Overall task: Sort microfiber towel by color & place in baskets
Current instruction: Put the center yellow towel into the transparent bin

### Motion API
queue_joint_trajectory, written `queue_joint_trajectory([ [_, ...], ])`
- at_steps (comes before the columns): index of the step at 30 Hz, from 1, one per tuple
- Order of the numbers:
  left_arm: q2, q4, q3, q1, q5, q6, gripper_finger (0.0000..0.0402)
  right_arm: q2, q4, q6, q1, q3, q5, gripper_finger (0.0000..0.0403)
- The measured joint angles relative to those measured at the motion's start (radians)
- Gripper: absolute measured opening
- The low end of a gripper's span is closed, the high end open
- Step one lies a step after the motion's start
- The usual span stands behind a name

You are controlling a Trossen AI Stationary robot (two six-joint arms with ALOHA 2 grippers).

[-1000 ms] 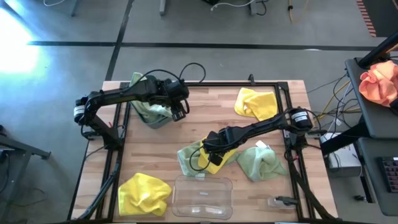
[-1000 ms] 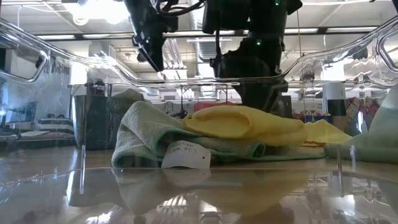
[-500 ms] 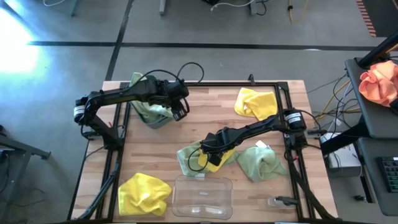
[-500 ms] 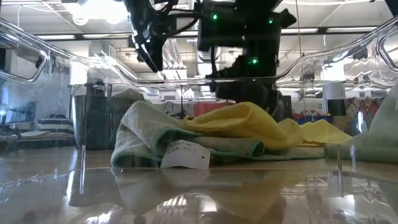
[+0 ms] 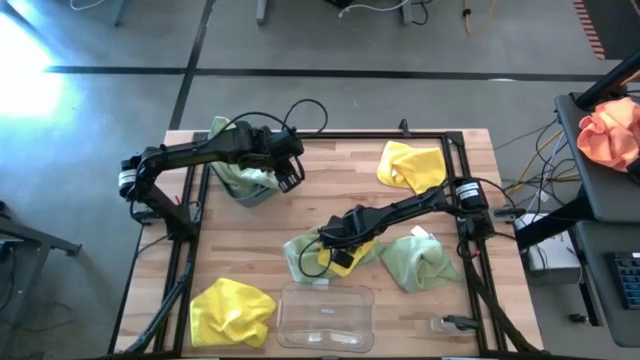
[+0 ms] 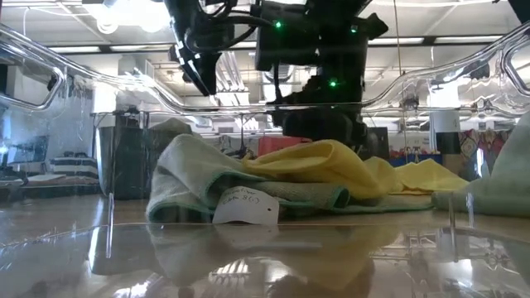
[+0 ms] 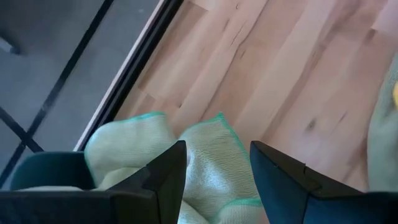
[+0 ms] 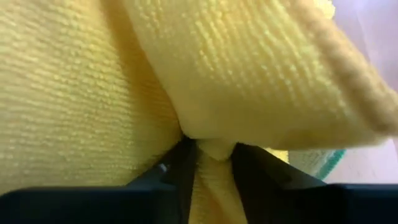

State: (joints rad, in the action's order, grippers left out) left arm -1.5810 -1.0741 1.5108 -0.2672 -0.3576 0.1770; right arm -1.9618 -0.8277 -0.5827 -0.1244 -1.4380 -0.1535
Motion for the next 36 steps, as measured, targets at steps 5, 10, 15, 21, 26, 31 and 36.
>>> queue_joint_trajectory([
  [5, 0.0, 0.001, 0.0, 0.0, 0.0, -0.042, 0.0162, 0.003, 0.004, -0.033, 0.005, -0.051, -0.026, 0.0041],
  [10, 0.001, 0.001, 0.0, 0.0, 0.0, -0.09, 0.0162, 0.005, 0.001, -0.046, 0.006, -0.099, -0.024, 0.0013],
  [15, 0.001, 0.0, 0.0, 0.0, 0.0, -0.136, 0.0162, 0.009, -0.004, -0.046, 0.005, -0.162, -0.021, 0.0011],
  [21, 0.004, -0.01, 0.0, 0.0, 0.0, -0.191, 0.0162, 0.009, -0.012, -0.046, 0.005, -0.228, -0.021, 0.001],
  [26, 0.01, -0.027, 0.0, -0.004, -0.001, -0.231, 0.0162, 0.009, -0.041, -0.119, 0.007, -0.303, -0.021, 0.001],
  [31, 0.011, -0.038, 0.0, -0.014, -0.002, -0.274, 0.0162, 0.01, -0.065, -0.193, -0.007, -0.411, 0.017, 0.0011],
  [36, 0.011, -0.043, 0.0, -0.027, -0.002, -0.309, 0.0162, 0.01, -0.064, -0.213, -0.053, -0.527, 0.021, 0.0011],
])
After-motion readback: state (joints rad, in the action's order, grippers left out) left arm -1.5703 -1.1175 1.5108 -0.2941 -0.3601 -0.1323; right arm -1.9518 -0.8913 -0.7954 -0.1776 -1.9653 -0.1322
